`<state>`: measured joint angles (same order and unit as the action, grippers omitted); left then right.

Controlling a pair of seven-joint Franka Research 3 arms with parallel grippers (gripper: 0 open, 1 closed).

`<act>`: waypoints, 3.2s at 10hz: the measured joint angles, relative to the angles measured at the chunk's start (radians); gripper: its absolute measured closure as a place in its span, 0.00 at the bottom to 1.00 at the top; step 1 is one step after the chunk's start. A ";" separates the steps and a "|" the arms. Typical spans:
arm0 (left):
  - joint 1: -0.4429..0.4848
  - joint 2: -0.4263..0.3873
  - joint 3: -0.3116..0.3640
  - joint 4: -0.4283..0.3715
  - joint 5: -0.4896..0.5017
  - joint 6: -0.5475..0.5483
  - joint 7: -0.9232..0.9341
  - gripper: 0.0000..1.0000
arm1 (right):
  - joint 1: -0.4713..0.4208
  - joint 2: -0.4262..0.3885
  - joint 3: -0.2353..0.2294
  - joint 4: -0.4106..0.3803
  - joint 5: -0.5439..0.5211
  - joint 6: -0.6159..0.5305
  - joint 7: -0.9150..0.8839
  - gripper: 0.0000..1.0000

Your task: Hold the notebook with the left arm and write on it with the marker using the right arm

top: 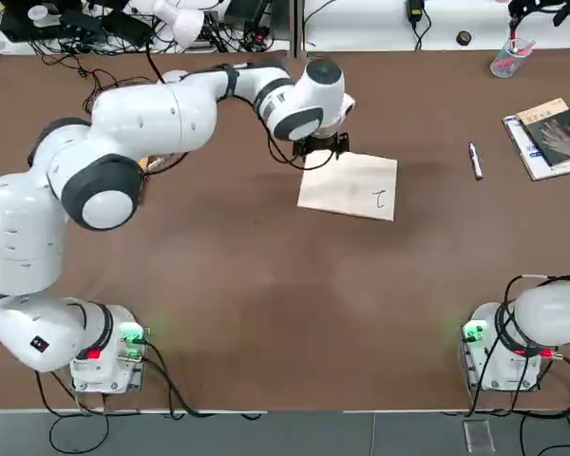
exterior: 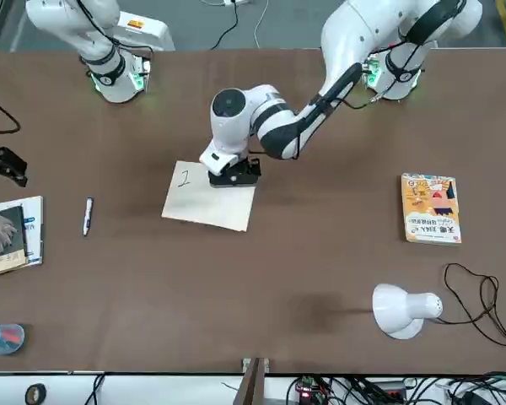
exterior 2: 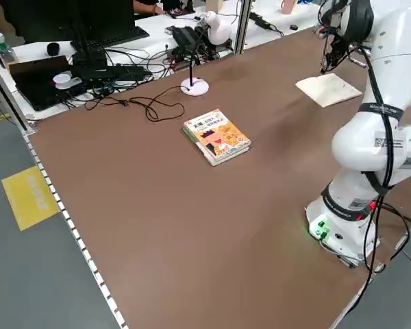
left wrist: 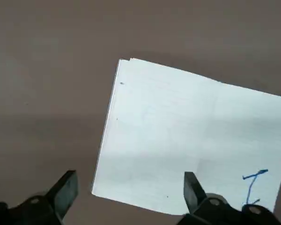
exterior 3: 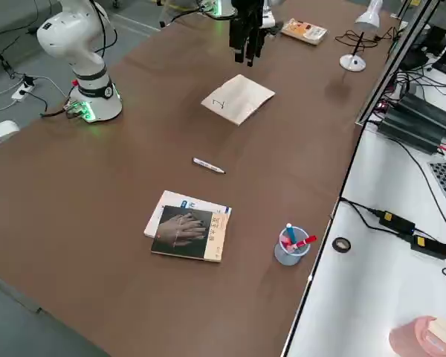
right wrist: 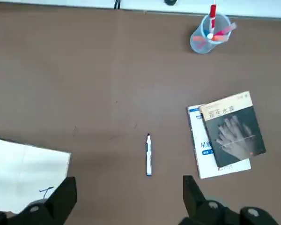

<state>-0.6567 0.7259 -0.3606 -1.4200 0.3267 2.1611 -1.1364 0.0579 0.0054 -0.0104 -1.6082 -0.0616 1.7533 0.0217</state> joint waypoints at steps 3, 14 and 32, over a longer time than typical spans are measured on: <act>-0.015 0.027 0.005 -0.001 0.091 -0.001 -0.064 0.00 | -0.001 -0.002 0.002 0.035 0.000 -0.051 0.000 0.00; -0.028 0.143 0.008 0.000 0.179 0.085 -0.105 0.00 | -0.002 -0.023 0.015 0.043 0.000 -0.077 0.000 0.00; -0.026 0.167 0.012 -0.025 0.231 0.097 -0.055 0.00 | -0.004 -0.027 0.021 0.083 -0.001 -0.145 0.001 0.00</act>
<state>-0.6827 0.8929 -0.3485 -1.4448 0.5580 2.2583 -1.1916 0.0537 -0.0212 0.0104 -1.5249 -0.0626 1.6085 0.0223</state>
